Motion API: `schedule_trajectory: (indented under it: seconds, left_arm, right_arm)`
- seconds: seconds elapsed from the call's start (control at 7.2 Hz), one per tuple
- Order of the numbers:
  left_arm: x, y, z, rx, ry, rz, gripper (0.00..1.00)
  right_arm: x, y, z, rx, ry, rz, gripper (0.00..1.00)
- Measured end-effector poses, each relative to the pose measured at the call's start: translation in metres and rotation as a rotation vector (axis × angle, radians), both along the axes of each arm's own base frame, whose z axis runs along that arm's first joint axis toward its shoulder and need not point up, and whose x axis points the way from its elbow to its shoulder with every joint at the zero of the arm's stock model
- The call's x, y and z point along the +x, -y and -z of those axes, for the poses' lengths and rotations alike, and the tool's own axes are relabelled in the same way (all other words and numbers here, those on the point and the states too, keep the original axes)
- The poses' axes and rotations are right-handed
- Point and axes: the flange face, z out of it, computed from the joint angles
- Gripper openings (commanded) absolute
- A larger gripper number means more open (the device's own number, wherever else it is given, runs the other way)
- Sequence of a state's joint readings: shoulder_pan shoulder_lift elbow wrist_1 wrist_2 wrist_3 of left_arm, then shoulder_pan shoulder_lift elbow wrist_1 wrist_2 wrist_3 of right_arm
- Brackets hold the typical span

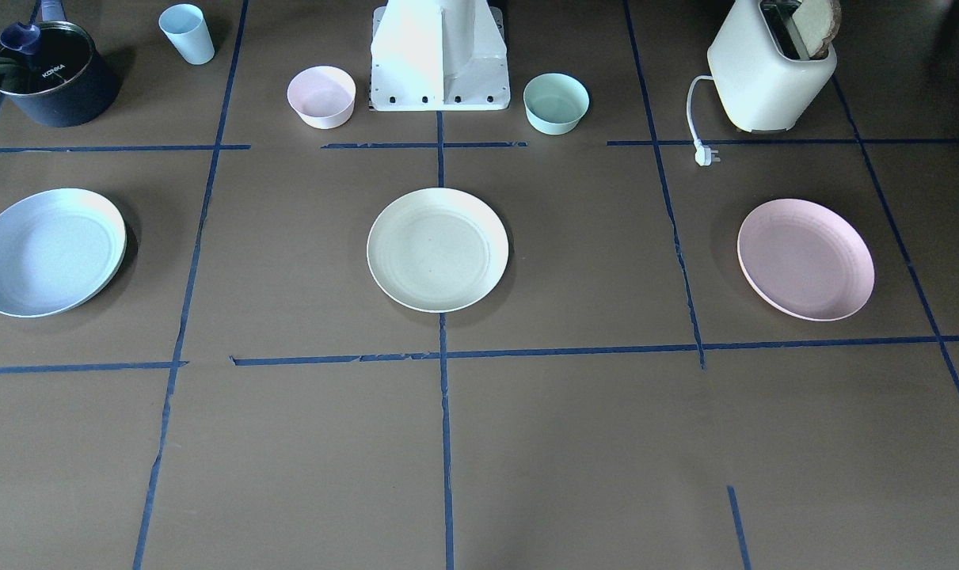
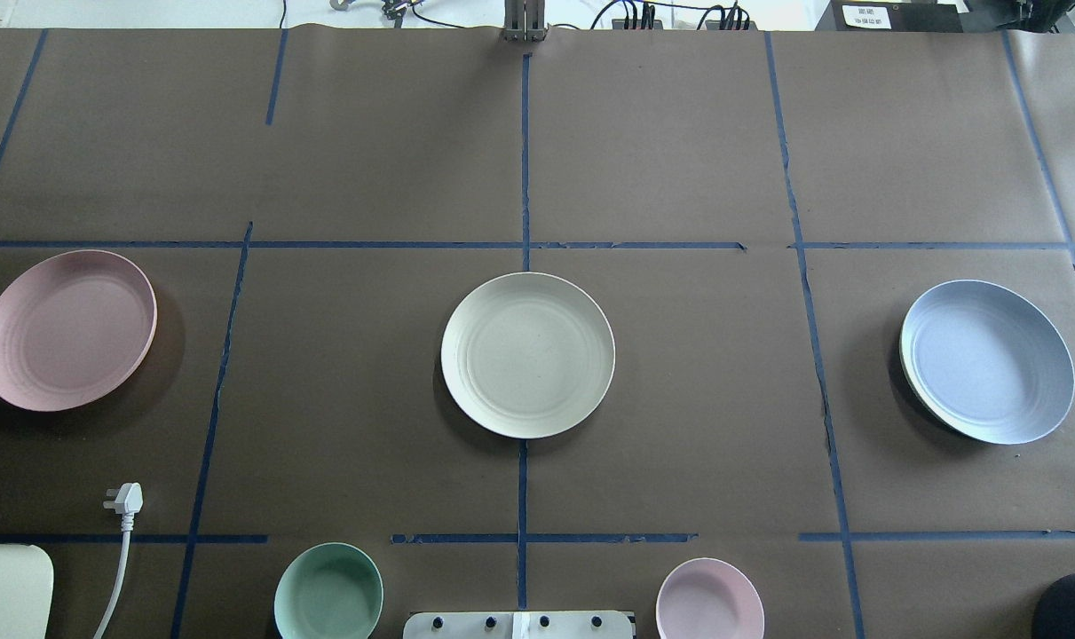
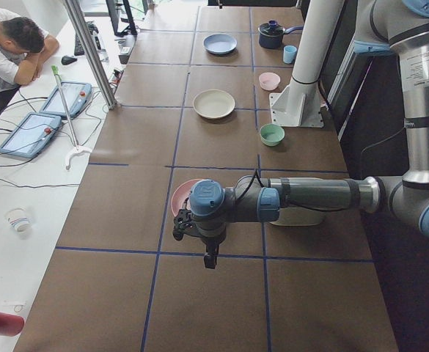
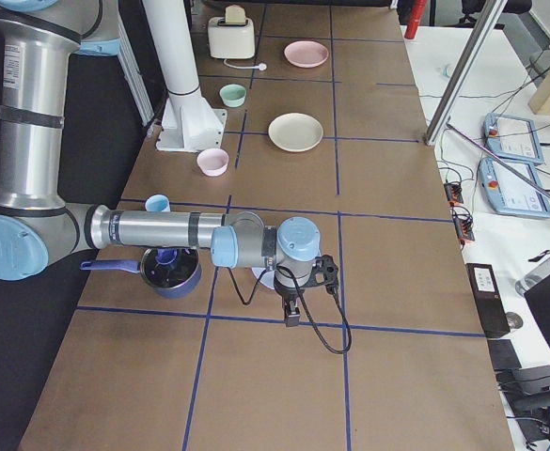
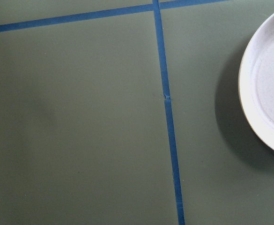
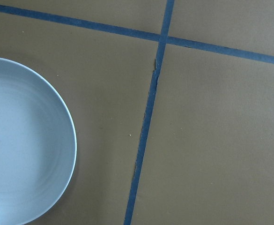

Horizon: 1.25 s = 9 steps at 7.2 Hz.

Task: Stack three plates with pink and blue
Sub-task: 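Move the left gripper to the rim of the pink plate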

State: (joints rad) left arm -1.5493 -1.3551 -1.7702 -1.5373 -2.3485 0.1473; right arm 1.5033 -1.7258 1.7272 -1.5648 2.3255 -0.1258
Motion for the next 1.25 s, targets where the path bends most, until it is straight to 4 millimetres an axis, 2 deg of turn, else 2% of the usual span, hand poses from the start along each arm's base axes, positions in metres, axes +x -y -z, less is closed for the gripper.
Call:
schedule_trajectory:
  seconds: [0.42,0.56,0.83,0.97,1.11,1.25]
  left_arm:
    - [0.0,-0.001,-0.002,-0.004,0.005,0.001,1.0]
    - [0.0,0.005,0.0,0.016,0.003,0.003,1.0]
    - [0.003,0.05,0.026,0.153,-0.011,0.005,1.0]
    - [0.008,0.063,0.028,0.169,-0.03,0.02,1.0]
    - [0.029,0.071,0.029,0.171,-0.053,0.04,1.0]
    - [0.066,0.075,0.025,0.17,-0.073,0.056,1.0]
  right_arm:
    - [-0.001,0.001,0.001,0.003,0.0,0.002,1.0]
    - [-0.001,0.001,0.002,0.005,0.001,0.003,1.0]
    - [-0.002,0.002,0.003,0.018,0.008,0.002,1.0]
    - [-0.003,0.002,0.003,0.02,0.013,0.003,1.0]
    - [-0.003,0.002,0.002,0.021,0.016,0.003,1.0]
    - [-0.003,0.002,0.003,0.021,0.018,0.004,1.0]
